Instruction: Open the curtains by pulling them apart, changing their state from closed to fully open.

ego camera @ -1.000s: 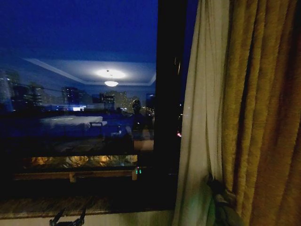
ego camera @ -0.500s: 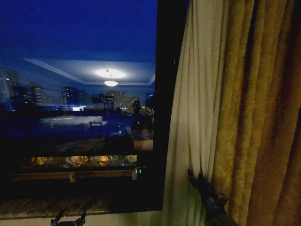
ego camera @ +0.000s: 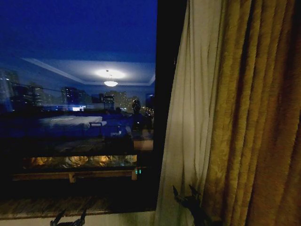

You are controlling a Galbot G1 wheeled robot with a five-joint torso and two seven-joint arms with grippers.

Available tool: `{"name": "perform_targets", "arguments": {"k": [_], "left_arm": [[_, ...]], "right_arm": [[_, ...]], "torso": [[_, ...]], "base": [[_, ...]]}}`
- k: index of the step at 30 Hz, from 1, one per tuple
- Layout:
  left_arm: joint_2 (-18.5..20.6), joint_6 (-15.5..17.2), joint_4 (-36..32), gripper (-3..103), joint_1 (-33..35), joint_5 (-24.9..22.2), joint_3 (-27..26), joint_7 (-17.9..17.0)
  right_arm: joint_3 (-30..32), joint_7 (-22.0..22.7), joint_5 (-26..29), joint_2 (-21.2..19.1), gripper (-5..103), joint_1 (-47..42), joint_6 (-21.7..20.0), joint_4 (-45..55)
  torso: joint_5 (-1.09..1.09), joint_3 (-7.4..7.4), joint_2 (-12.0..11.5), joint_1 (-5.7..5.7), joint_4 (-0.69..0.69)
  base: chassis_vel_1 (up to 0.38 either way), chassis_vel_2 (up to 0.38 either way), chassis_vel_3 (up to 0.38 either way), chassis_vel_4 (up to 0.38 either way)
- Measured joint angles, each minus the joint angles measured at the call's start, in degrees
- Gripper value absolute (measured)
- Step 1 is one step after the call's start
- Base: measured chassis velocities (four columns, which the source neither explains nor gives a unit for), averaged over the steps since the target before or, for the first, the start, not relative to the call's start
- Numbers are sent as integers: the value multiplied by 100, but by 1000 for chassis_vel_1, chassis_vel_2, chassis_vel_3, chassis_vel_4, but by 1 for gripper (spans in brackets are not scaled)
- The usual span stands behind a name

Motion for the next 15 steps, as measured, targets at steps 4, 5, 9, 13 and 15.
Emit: {"name": "perform_targets", "arguments": {"k": [4,5,9,13,15], "left_arm": [[8,-4,0,100,0,-61,-21,-5],[9,-12,0,100,-1,-82,-25,-8],[-26,-73,30,100,-29,-232,-36,-167],[-98,-79,4,100,-42,-491,-85,-307],[-128,-77,-37,100,-36,-548,-122,-319]], "right_arm": [[-19,51,-108,0,100,-6,172,-69],[-23,80,-135,0,100,-6,221,-106],[20,153,-296,0,100,-33,390,-264],[106,151,-492,0,100,-181,493,-323],[120,150,-580,0,100,-277,647,-333]], "torso": [[0,0,0,0,0],[0,0,0,0,0],[0,0,0,0,1],[0,0,0,0,0],[0,0,0,0,0]], "base": [[0,0,0,0],[0,0,0,0],[0,0,0,0],[0,0,0,0],[0,0,0,0]]}}
